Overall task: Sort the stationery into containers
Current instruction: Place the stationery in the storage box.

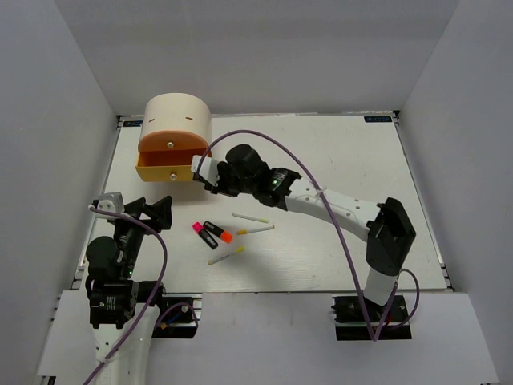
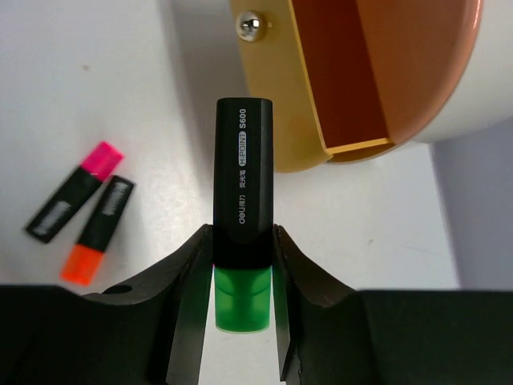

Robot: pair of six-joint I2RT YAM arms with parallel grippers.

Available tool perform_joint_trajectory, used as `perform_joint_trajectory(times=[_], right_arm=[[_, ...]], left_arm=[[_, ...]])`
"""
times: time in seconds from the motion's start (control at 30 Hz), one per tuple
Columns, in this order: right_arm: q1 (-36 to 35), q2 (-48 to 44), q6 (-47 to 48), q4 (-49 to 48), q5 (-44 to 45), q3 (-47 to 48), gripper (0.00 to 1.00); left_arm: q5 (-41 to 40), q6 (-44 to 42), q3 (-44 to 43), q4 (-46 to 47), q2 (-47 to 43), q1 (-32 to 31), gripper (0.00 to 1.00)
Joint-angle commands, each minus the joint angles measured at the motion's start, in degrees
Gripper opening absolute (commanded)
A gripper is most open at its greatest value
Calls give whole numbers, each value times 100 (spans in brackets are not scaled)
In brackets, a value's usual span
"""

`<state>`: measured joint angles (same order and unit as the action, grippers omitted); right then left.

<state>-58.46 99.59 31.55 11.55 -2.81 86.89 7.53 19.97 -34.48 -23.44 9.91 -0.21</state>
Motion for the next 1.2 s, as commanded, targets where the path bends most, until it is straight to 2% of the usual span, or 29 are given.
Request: perform_joint_trajectory(times=[0.0,0.17,0.3,0.6,0.8,0.9,0.97,1.0,1.03,1.17], right_arm=[[-87,315,754,-539,709,459,6],[-140,816,1283,-1048,1010,1022,10],[-166,1080,1617,-1067,1186,1408,10],[-166,1431,2118,-1997,1151,1489,11],[-157,1923,2163,-2210,861,1708,12],[-166,2002,2101,-2289,826,1787,19],[-157,2073,2057,-2280,826,1831,27],[-166,2073,2057,-2306,852,1840,36],[-157,2073,2057,-2315,878,1823,40],[-157,1968,1960,-2324,940,1744,54]], left_arm=[[64,-45,20,-3,-24,30,88],[12,-45,20,-3,-24,30,88],[-41,-45,20,-3,-24,30,88],[-103,-45,20,-3,-77,30,88],[-103,-45,20,-3,-77,30,88],[-103,-45,20,-3,-77,30,88],[-103,-45,20,-3,-77,30,88],[-103,-45,20,-3,-77,30,88],[-103,-45,20,-3,-77,30,88],[-103,-45,20,-3,-24,30,88]])
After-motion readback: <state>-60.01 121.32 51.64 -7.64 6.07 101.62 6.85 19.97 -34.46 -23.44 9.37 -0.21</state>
